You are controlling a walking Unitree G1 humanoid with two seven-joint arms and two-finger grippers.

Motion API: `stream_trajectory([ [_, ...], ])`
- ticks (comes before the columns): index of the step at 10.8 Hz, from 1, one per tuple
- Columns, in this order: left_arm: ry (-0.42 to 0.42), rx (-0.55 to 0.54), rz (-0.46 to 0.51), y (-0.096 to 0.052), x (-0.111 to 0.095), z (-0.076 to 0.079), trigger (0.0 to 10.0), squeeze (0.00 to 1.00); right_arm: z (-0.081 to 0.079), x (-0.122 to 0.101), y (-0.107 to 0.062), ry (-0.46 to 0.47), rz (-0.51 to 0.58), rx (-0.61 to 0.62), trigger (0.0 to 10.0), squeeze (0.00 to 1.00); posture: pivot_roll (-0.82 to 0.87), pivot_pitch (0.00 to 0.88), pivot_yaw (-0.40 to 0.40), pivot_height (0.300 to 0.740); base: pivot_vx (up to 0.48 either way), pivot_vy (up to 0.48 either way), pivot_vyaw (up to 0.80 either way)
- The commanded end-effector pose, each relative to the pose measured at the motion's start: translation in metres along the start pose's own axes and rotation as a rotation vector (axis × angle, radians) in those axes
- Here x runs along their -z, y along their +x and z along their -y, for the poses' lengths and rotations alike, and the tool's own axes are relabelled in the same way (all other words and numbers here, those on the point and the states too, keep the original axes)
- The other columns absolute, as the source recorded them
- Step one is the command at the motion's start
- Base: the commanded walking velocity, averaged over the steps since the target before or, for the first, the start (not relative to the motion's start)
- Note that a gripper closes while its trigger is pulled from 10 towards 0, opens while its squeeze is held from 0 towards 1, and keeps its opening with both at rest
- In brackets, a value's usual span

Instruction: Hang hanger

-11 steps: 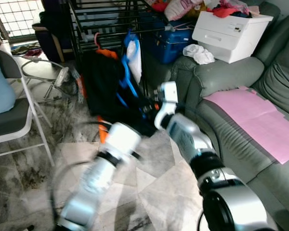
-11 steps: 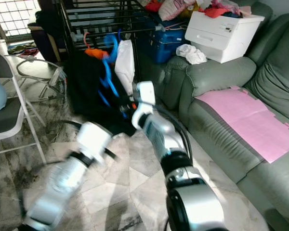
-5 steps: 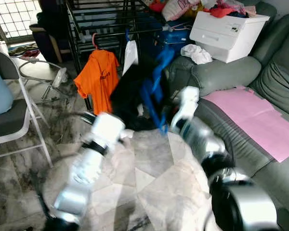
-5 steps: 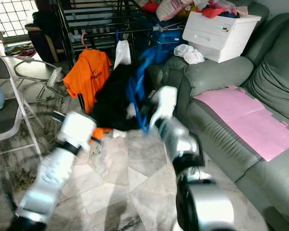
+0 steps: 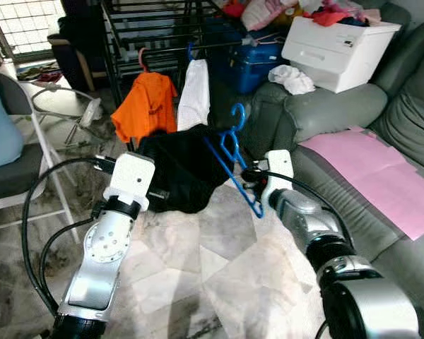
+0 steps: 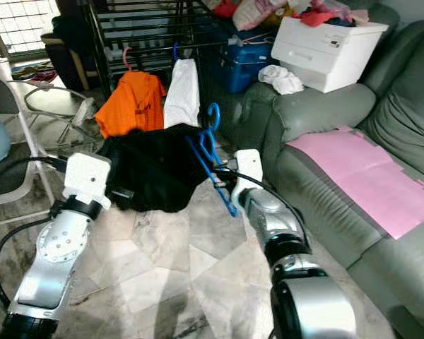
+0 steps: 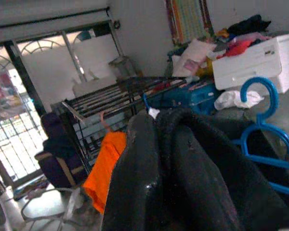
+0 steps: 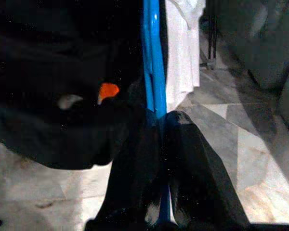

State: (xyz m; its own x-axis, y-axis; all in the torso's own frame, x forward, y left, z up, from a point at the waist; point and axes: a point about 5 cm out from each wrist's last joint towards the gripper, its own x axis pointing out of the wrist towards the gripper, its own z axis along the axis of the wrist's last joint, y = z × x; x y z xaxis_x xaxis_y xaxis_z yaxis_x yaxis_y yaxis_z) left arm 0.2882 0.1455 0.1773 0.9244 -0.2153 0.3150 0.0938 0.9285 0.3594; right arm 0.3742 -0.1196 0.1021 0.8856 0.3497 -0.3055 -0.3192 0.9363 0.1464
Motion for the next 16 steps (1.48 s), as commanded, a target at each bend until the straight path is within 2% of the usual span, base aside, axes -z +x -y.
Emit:
stream_trajectory([
  [1, -0.021, 0.013, 0.051, -0.001, -0.009, -0.002, 10.0, 0.0, 0.012, -0.016, -0.001, 0.007, 0.051, 0.07, 10.0, 0.0, 0.05, 0.0, -0.044, 0.74, 0.0, 0.0, 0.0],
  [3, -0.047, 0.154, -0.041, -0.015, 0.009, 0.021, 10.0, 0.0, 0.024, -0.045, -0.002, 0.08, 0.171, 0.155, 10.0, 0.0, 0.06, 0.0, -0.044, 0.74, 0.0, 0.0, 0.0],
  [4, -0.111, 0.298, -0.065, -0.025, 0.012, 0.047, 10.0, 0.0, 0.022, -0.073, -0.003, 0.131, 0.3, 0.146, 10.0, 0.0, 0.05, 0.0, -0.05, 0.74, 0.0, 0.0, 0.0],
  [5, -0.139, 0.344, -0.076, -0.027, 0.012, 0.055, 10.0, 0.0, 0.019, -0.081, -0.003, 0.156, 0.344, 0.132, 10.0, 0.0, 0.05, 0.0, -0.05, 0.74, 0.0, 0.0, 0.0],
  [7, -0.188, 0.501, -0.094, -0.037, 0.012, 0.082, 10.0, 0.0, 0.0, -0.113, 0.0, 0.268, 0.485, 0.061, 10.0, 0.0, 0.05, 0.0, -0.051, 0.74, 0.0, 0.0, 0.0],
  [8, -0.211, 0.525, -0.119, -0.042, 0.016, 0.086, 10.0, 0.0, -0.007, -0.121, 0.001, 0.29, 0.516, 0.048, 10.0, 0.0, 0.05, 0.0, -0.049, 0.74, 0.0, 0.0, 0.0],
  [10, -0.243, 0.532, -0.166, -0.047, 0.021, 0.085, 10.0, 0.0, -0.015, -0.118, 0.003, 0.198, 0.507, 0.016, 10.0, 0.0, 0.05, 0.0, -0.052, 0.74, 0.0, 0.0, 0.0],
  [11, -0.26, 0.535, -0.182, -0.048, 0.023, 0.087, 10.0, 1.0, -0.02, -0.113, 0.004, 0.154, 0.499, -0.02, 10.0, 0.0, 0.05, 0.0, -0.055, 0.74, 0.0, 0.0, 0.0],
  [13, -0.248, 0.54, -0.231, -0.05, 0.032, 0.093, 10.0, 1.0, -0.036, -0.101, 0.004, -0.012, 0.481, -0.152, 10.0, 0.0, 0.05, 0.0, -0.051, 0.74, 0.0, 0.0, 0.0],
  [15, -0.251, 0.541, -0.24, -0.051, 0.034, 0.093, 10.0, 1.0, -0.039, -0.094, 0.001, -0.078, 0.498, -0.217, 10.0, 0.0, 0.04, 0.004, -0.045, 0.74, 0.0, 0.0, 0.0],
  [16, -0.255, 0.543, -0.242, -0.051, 0.034, 0.093, 10.0, 1.0, -0.04, -0.093, -0.003, -0.102, 0.543, -0.234, 10.0, 0.0, 0.04, 0.004, -0.045, 0.74, 0.0, 0.0, 0.0],
])
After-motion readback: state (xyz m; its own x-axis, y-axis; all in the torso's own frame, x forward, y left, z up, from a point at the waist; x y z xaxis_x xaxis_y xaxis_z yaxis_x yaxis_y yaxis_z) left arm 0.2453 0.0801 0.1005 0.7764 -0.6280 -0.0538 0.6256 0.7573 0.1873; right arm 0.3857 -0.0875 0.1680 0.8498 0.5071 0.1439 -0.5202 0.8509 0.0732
